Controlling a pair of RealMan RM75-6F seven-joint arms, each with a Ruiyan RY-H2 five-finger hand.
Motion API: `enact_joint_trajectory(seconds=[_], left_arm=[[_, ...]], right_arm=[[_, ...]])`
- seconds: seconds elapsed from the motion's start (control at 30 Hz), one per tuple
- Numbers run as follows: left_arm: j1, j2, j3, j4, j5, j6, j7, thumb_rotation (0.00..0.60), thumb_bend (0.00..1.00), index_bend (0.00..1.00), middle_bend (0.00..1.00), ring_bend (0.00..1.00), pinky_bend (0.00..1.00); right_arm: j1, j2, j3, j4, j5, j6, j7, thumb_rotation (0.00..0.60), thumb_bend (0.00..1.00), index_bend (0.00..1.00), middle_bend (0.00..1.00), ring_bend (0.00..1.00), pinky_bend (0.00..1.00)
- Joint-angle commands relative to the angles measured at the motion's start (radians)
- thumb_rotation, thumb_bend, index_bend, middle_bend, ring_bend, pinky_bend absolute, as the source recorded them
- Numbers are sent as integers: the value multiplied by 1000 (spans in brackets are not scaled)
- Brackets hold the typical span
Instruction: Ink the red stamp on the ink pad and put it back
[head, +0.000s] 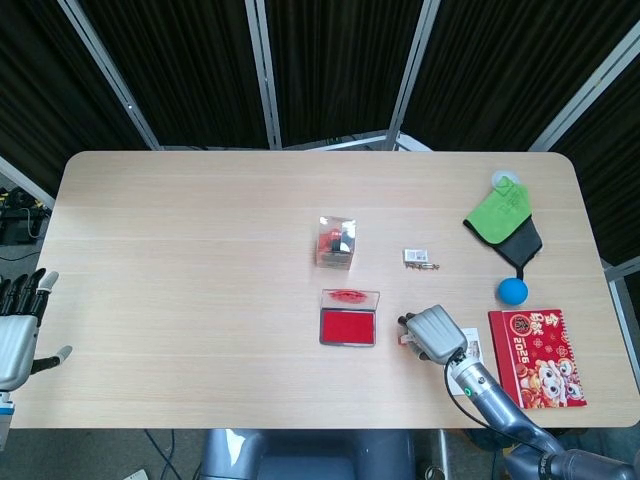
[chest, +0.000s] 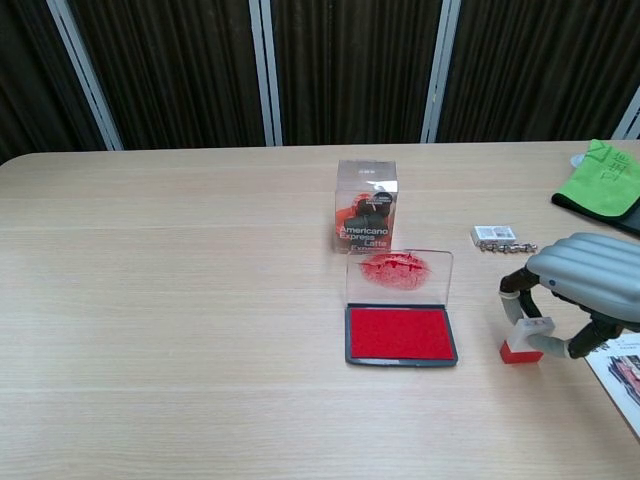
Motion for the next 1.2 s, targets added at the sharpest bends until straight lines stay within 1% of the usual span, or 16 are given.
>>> enact_joint_trajectory(seconds=[0.03,0.17,0.27,0.4,0.53,0.8,1.0,1.2], left_arm=[[-1,1,0,-1,-3,-1,-1,600,0,0,0,0,0],[-2,2,0,-2,-5,-3,-2,600,0,0,0,0,0],[-3,3,0,-3,-5,-5,-2,600,0,0,0,0,0],[-4,4,-1,-3,-8,-7,-4,600,0,0,0,0,0],[-7,6,-2,-3,-14,-12,-5,600,0,0,0,0,0],[-11,8,-4,4,-29,-21,-12,600,0,0,0,0,0],[-12,8,-7,7,-41,-24,-15,600,0,0,0,0,0],[-15,9,-6,6,-46,-29,-14,600,0,0,0,0,0]], right_arm=[[3,7,8,-14,-5,17,14,600,399,532,581,974,1000],[20,27,34,-51,-12,35,28,600,405,532,581,974,1000],[42,43,59,-88,-6,27,30,600,407,532,581,974,1000],[82,51,89,-130,5,-6,1,600,410,532,581,974,1000],[118,23,108,-146,45,-53,-47,600,421,532,581,974,1000],[166,-65,112,-122,88,-99,-133,600,425,532,581,974,1000],[185,-91,113,-111,110,-115,-171,600,428,533,581,974,1000],[196,-122,103,-83,130,-121,-204,600,436,535,583,974,1000]])
